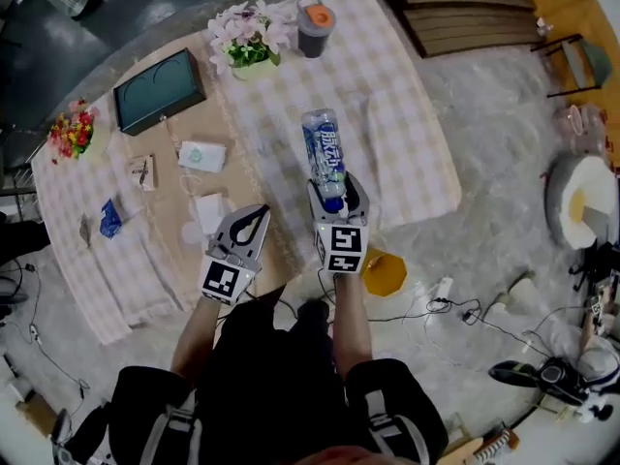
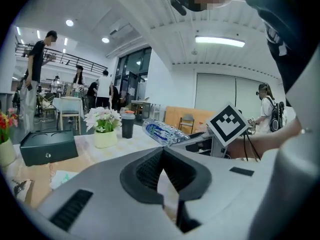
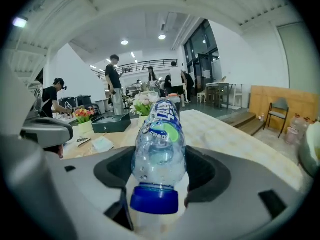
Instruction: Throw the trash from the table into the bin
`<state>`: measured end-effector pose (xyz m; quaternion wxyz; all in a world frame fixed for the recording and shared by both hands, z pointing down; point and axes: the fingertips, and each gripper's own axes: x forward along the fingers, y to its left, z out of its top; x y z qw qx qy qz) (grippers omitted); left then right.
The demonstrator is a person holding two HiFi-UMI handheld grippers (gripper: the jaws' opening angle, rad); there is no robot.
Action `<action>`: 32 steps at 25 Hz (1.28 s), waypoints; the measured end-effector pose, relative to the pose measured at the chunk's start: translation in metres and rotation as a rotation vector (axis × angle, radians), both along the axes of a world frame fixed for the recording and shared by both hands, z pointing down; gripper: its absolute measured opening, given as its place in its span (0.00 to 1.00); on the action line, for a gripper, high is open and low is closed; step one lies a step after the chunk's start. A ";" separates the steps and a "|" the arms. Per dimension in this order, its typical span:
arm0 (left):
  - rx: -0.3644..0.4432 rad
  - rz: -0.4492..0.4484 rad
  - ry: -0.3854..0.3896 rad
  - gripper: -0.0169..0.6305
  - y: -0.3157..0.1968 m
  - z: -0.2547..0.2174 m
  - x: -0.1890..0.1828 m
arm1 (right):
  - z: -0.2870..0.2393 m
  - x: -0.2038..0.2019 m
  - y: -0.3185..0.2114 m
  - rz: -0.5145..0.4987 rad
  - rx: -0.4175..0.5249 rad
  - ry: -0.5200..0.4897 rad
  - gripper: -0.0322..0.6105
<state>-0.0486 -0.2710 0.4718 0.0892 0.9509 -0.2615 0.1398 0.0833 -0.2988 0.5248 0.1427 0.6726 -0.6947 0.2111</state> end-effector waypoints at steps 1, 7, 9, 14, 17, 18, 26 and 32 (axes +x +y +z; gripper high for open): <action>0.003 0.018 0.004 0.03 0.006 -0.003 0.008 | -0.005 0.009 0.010 0.021 0.005 0.003 0.55; 0.020 0.153 0.026 0.03 0.049 -0.019 0.064 | -0.026 0.068 0.081 0.159 0.024 0.027 0.55; 0.030 0.195 0.032 0.03 0.066 -0.023 0.083 | -0.031 0.086 0.109 0.203 0.027 0.030 0.55; 0.036 0.308 0.057 0.03 0.118 -0.031 0.132 | -0.038 0.130 0.186 0.333 0.021 0.039 0.55; 0.037 0.406 0.066 0.03 0.152 -0.033 0.163 | -0.041 0.158 0.235 0.432 0.017 0.050 0.55; 0.035 0.427 0.068 0.03 0.164 -0.033 0.172 | -0.041 0.167 0.250 0.455 0.014 0.054 0.55; 0.034 0.620 0.088 0.03 0.257 -0.035 0.247 | -0.035 0.223 0.379 0.672 -0.012 0.055 0.55; 0.023 0.735 0.074 0.03 0.317 -0.022 0.286 | -0.020 0.252 0.464 0.808 -0.036 0.052 0.55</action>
